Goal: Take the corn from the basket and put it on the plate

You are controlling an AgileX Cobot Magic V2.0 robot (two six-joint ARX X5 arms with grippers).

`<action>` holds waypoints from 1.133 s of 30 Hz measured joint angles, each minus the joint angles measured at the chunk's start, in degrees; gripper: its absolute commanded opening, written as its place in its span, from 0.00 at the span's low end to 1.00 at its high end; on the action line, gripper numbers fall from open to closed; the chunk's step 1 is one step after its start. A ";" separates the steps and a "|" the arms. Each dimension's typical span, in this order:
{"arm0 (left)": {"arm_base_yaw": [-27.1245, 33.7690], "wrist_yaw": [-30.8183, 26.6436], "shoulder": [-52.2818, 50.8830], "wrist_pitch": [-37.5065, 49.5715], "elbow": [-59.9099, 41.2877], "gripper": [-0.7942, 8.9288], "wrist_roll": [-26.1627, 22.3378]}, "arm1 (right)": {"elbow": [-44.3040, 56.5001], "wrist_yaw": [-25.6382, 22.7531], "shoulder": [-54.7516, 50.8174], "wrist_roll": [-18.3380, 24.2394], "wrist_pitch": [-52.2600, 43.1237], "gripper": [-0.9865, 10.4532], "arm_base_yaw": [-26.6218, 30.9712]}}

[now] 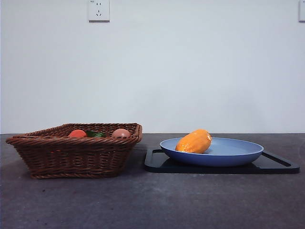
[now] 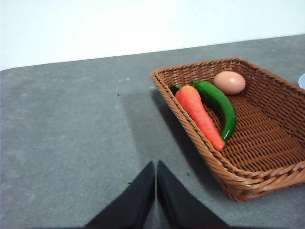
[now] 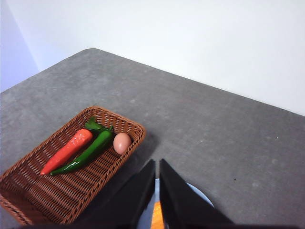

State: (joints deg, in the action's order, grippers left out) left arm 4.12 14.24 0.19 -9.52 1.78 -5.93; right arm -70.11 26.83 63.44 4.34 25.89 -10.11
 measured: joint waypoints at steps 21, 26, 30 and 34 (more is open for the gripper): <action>0.00 0.04 0.02 0.02 -0.02 0.09 0.81 | 0.00 0.00 0.02 -0.02 0.00 0.09 0.00; 0.00 0.04 0.02 0.02 -0.02 0.09 0.81 | 0.00 0.00 0.02 0.00 0.00 0.09 0.00; 0.00 0.04 0.02 0.02 -0.02 0.09 0.81 | 0.00 0.00 0.02 -0.02 0.00 0.09 0.00; 0.00 0.04 0.02 0.02 -0.02 0.09 0.81 | 0.00 0.02 0.02 0.00 0.00 0.09 -0.02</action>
State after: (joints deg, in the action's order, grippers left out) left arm 4.12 14.28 0.21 -9.50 1.76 -5.13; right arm -70.11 26.85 63.46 4.34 25.89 -10.13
